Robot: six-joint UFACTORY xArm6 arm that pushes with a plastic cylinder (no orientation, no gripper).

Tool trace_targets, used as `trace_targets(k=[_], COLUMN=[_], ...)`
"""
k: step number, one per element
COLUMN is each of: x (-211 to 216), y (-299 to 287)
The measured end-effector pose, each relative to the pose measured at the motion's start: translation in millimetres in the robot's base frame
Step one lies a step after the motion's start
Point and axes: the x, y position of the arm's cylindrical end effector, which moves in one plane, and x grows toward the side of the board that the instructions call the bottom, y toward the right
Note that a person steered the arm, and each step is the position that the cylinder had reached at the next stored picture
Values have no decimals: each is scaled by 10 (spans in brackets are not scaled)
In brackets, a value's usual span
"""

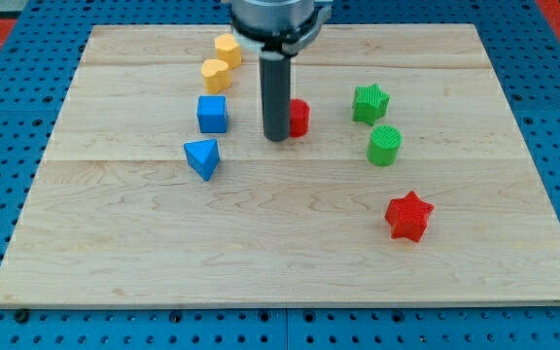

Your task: Push red circle above the green star

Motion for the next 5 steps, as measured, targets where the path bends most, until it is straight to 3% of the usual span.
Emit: trace_targets(k=[3,5], x=[-960,-1079], y=[836,390])
